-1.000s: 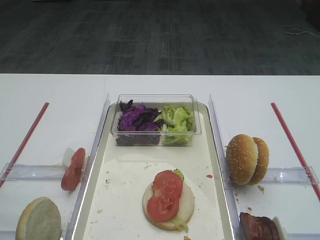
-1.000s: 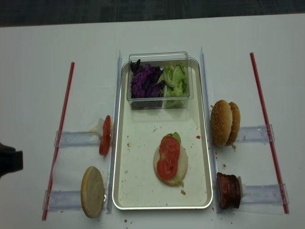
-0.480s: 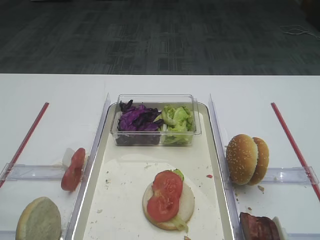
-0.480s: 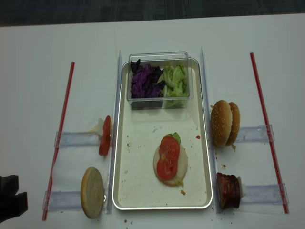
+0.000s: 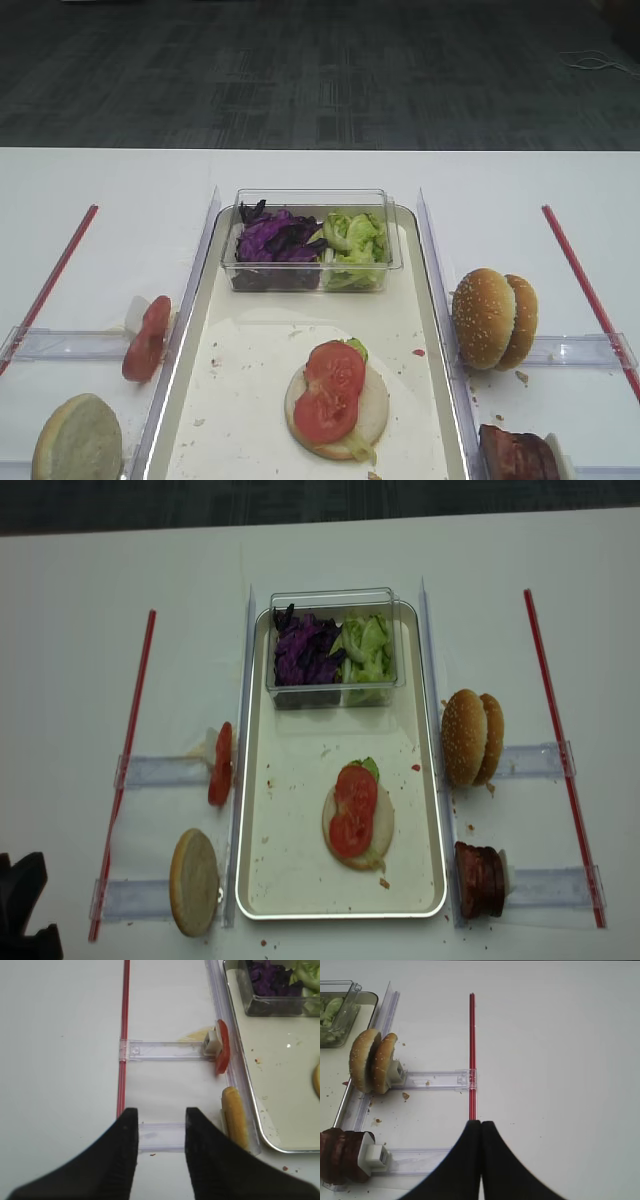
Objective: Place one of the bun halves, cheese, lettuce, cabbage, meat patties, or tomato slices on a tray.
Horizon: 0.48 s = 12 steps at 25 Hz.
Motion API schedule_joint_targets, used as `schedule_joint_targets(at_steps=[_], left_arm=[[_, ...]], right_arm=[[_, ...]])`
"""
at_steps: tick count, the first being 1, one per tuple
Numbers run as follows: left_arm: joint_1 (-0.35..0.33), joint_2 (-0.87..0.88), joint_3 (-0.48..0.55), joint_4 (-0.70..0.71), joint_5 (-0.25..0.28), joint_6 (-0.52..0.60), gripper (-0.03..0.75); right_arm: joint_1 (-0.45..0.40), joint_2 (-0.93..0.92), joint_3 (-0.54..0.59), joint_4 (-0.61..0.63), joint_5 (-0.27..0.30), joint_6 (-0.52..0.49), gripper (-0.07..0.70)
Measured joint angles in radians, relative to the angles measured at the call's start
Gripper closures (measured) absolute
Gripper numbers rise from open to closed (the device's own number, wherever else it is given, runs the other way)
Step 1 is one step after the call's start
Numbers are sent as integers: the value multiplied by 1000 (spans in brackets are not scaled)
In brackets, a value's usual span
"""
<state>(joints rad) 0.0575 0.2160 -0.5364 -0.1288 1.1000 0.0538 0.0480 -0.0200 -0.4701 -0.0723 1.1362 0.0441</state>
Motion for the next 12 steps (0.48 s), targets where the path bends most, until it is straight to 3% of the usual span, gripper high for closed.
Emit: schedule_joint_targets(at_steps=[7, 12], left_arm=[[0, -124, 27, 33, 4, 0, 492], [0, -200, 32, 83, 79, 0, 492]], right_arm=[[0, 0, 0, 0, 0, 0, 625], [0, 0, 0, 0, 0, 0, 625]])
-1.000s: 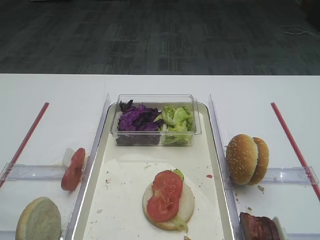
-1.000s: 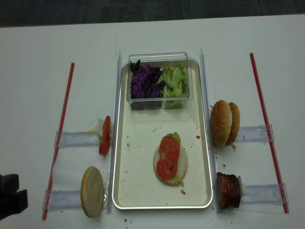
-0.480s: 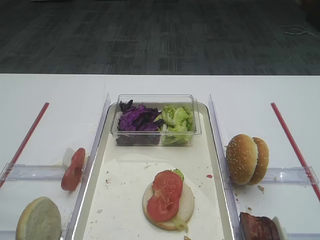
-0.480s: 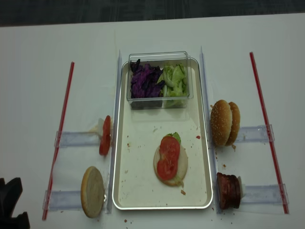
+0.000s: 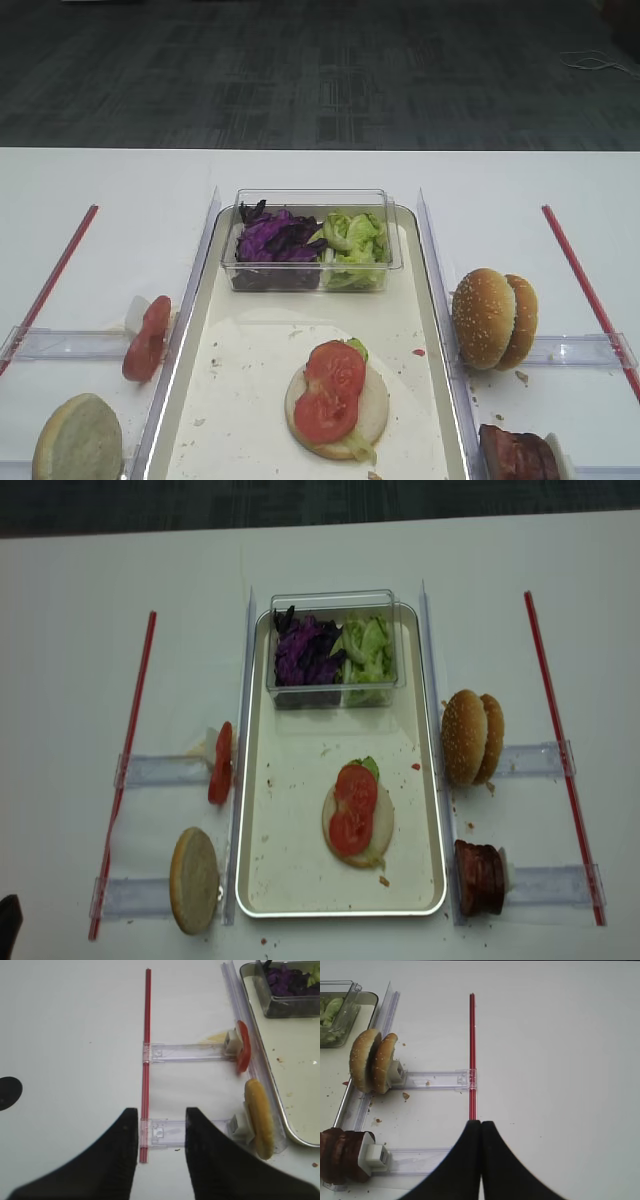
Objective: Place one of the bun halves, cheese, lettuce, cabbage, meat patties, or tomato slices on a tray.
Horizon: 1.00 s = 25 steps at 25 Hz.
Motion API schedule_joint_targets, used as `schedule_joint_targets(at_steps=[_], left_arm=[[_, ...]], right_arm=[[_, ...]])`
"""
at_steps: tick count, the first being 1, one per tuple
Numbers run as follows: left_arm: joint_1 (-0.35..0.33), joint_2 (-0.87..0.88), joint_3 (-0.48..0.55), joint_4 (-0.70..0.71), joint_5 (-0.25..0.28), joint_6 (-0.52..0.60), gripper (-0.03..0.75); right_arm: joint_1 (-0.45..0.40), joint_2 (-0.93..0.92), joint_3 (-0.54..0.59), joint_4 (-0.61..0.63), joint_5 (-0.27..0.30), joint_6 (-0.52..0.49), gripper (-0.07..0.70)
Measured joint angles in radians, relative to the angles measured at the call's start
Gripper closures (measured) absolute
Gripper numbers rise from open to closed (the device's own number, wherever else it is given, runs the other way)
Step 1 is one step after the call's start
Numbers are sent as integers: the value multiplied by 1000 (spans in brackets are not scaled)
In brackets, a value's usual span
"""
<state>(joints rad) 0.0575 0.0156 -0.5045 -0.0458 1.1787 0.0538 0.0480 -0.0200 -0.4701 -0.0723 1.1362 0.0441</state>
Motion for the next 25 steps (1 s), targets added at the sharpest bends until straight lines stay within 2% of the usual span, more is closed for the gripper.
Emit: schedule_joint_targets(at_steps=[4, 11, 18, 25], left_arm=[[0, -29, 7, 37, 23, -19, 492], [0, -32, 16, 46, 20, -25, 492], [-66, -32, 17, 59, 20, -92, 492], [-110, -32, 17, 65, 20, -100, 492]], right_arm=[[0, 0, 0, 0, 0, 0, 625], [0, 0, 0, -2, 0, 0, 625], [0, 0, 0, -2, 0, 0, 625], [0, 0, 0, -2, 0, 0, 625]])
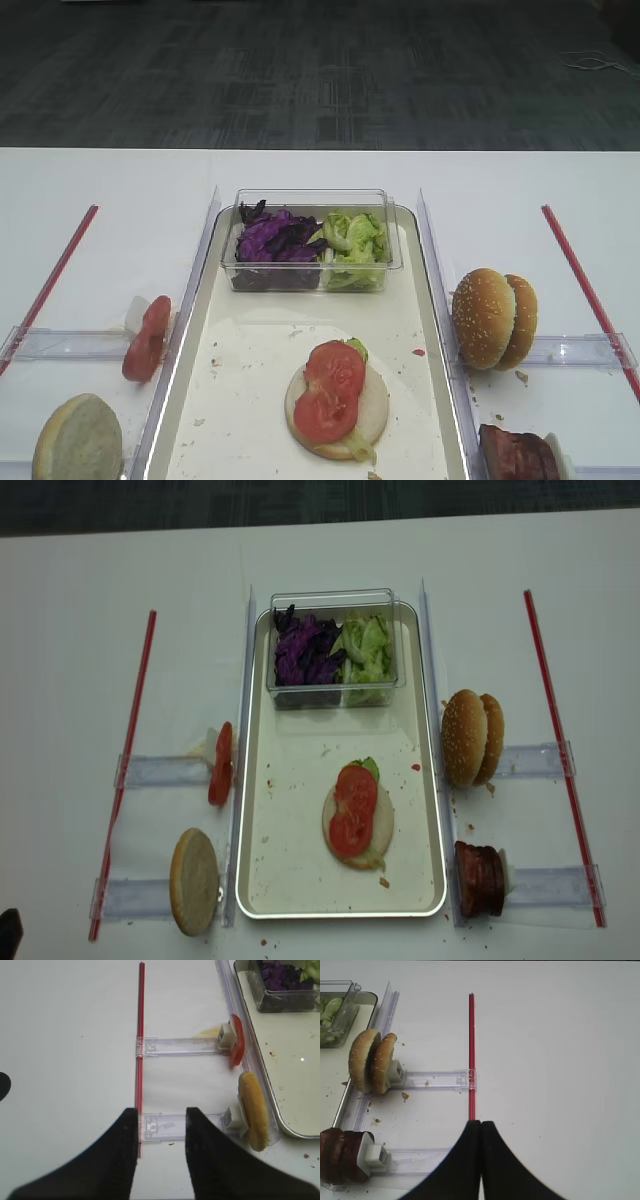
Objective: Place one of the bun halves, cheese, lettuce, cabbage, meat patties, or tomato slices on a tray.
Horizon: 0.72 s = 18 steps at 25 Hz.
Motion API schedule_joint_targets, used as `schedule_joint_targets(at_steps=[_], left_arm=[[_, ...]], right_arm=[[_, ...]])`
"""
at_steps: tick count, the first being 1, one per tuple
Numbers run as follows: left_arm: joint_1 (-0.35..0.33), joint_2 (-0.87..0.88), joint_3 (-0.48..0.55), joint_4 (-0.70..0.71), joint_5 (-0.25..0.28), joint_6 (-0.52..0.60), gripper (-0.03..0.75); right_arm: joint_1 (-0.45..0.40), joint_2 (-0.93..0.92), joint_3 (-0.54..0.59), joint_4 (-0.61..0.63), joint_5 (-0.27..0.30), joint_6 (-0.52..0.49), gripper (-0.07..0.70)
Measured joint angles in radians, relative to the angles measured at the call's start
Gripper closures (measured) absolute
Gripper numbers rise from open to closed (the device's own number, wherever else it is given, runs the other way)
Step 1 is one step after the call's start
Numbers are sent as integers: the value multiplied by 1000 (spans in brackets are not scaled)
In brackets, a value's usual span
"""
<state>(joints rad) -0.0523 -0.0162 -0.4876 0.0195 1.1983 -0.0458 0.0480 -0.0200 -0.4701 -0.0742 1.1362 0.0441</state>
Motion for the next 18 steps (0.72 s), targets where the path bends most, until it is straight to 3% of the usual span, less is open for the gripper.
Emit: schedule_joint_targets(at_steps=[18], left_arm=[[-79, 0, 0, 69, -6, -8, 492]], right_arm=[[0, 0, 0, 0, 0, -2, 625]])
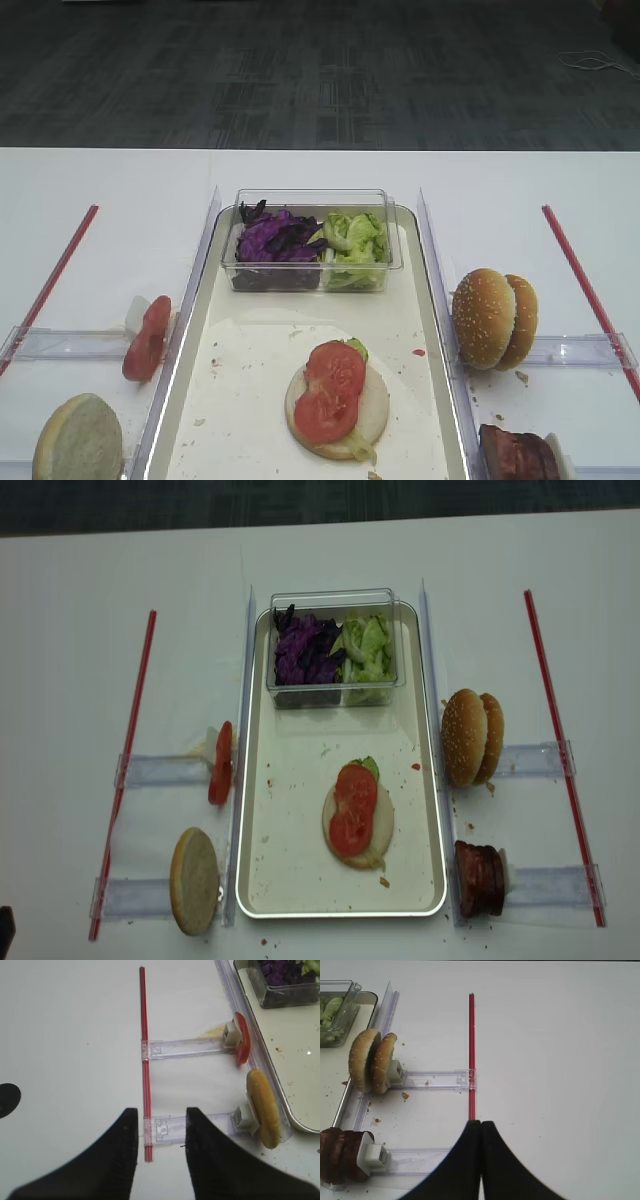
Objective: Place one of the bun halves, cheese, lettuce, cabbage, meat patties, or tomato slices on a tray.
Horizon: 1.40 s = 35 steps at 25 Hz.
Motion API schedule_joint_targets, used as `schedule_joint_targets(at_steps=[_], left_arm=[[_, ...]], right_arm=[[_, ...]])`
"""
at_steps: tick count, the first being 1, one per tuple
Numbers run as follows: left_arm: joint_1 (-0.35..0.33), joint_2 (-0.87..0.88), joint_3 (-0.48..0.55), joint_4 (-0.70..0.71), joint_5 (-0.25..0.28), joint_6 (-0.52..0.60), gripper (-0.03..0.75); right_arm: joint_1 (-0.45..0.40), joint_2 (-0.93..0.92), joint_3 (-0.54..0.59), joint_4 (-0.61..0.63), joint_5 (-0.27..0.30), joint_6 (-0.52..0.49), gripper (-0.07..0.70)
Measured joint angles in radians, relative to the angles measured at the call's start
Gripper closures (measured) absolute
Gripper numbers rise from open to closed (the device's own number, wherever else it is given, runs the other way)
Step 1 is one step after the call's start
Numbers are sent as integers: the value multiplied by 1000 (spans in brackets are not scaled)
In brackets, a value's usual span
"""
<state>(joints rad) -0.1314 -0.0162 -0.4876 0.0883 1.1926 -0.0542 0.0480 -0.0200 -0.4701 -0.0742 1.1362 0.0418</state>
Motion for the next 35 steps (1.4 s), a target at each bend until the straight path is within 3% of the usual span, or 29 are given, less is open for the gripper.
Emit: schedule_joint_targets(at_steps=[35], left_arm=[[0, 0, 0, 0, 0, -9, 492]], right_arm=[[0, 0, 0, 0, 0, 0, 625]])
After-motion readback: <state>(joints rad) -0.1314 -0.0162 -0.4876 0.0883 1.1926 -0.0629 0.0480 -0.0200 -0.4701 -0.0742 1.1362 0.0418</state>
